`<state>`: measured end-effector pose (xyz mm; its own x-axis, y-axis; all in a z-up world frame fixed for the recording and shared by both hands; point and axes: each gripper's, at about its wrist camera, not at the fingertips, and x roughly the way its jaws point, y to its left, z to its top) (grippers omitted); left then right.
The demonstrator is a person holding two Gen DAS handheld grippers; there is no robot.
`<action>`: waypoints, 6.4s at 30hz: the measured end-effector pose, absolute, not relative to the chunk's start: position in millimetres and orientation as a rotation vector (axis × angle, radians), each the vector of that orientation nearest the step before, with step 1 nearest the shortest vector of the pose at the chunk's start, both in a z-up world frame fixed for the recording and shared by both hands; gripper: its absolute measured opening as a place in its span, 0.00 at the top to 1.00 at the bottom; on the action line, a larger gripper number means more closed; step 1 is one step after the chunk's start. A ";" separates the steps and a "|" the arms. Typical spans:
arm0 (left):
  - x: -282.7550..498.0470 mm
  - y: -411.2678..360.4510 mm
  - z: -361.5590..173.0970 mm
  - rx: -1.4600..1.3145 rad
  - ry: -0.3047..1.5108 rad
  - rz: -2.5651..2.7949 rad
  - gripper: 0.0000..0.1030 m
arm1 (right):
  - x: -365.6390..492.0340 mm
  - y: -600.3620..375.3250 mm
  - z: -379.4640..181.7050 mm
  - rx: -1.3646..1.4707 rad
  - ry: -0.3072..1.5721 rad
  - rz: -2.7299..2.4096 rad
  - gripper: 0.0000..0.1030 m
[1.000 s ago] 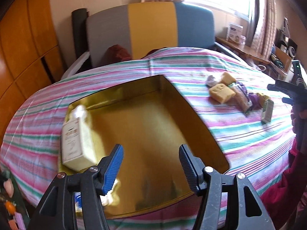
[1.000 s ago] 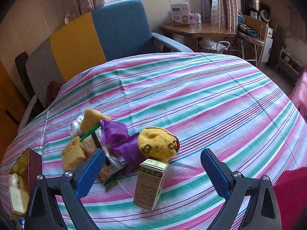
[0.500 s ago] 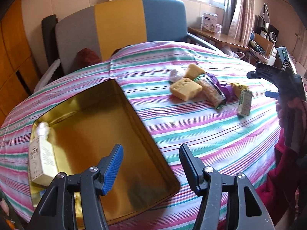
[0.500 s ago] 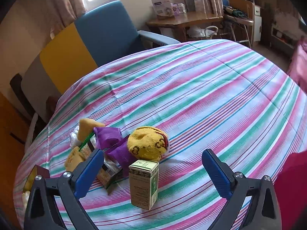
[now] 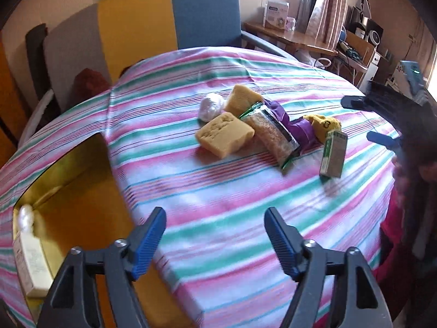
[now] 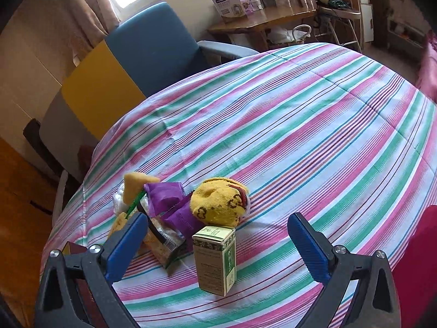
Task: Organize objects
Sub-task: 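Move both tools back toward the remaining items on the cloth, then grasp the yellow sponge with the left gripper, then lift the yellow sponge with the left gripper while the right gripper grasps the green medicine box, then carry the yellow sponge into the gold tray and open the left gripper, then carry the green medicine box into the gold tray and open the right gripper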
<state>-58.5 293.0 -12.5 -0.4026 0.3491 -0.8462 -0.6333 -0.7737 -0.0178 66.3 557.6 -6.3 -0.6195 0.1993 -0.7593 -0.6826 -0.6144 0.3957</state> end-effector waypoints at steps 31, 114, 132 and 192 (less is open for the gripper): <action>-112.2 367.4 -67.3 -1.259 0.520 2.047 0.41 | 72.4 576.6 -13.4 -0.886 1.116 2.254 0.01; -96.3 113.9 -11.8 -1.297 -0.047 2.465 0.50 | 10.1 502.2 -45.4 -1.425 0.536 2.374 0.70; -198.0 64.8 -57.8 -1.614 -0.103 2.555 0.47 | 11.2 498.8 -40.9 -1.402 0.518 2.399 0.70; -32.4 24.8 -10.7 -1.255 0.050 2.722 0.34 | -13.8 364.2 11.1 -1.397 0.479 2.754 0.70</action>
<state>-32.4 24.8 -10.7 -0.6412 0.1159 -0.7586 -0.1438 -0.9892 -0.0296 -13.8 364.2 11.1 -0.6001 -0.1223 -0.7905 -0.1518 -0.9529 0.2626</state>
